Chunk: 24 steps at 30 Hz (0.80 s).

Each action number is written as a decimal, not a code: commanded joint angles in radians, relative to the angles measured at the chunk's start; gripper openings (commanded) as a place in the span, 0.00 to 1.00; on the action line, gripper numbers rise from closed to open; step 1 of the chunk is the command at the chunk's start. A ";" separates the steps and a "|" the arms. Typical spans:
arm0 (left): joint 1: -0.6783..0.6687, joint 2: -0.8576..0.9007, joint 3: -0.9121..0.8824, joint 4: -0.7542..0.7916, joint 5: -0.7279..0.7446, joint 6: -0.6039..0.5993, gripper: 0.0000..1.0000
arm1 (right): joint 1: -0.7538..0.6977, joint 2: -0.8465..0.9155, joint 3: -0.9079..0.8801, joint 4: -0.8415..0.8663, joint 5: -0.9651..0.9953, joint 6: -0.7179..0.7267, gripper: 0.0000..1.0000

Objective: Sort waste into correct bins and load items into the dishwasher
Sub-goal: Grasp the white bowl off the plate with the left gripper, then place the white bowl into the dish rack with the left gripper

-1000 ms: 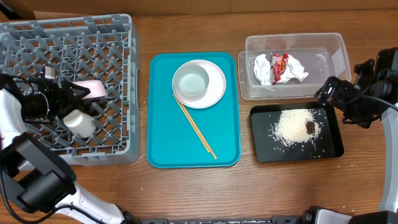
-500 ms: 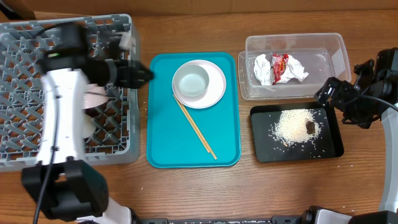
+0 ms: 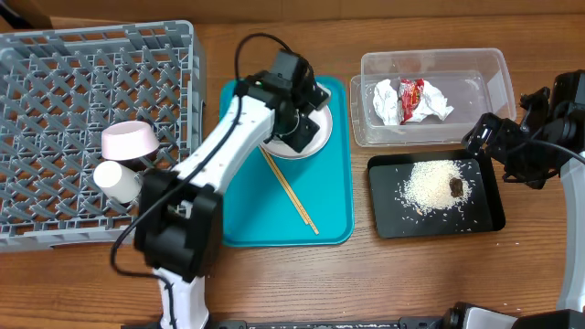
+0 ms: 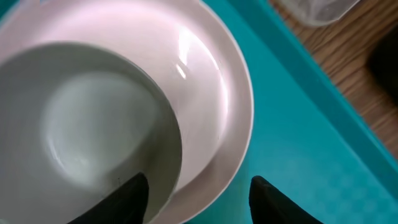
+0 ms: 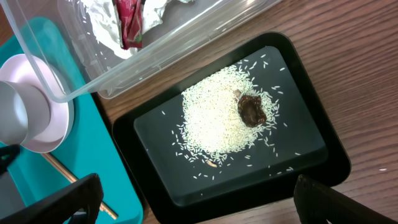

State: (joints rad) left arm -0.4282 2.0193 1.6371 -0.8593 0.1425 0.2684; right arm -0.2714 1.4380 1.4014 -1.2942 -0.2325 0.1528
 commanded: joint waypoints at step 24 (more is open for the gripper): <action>0.058 0.038 0.341 -0.211 -0.093 -0.175 0.04 | 0.001 -0.011 0.008 -0.003 -0.007 -0.005 1.00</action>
State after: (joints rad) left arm -0.4168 2.1311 1.8999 -1.0588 0.0216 0.1474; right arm -0.2714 1.4380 1.4014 -1.3014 -0.2325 0.1524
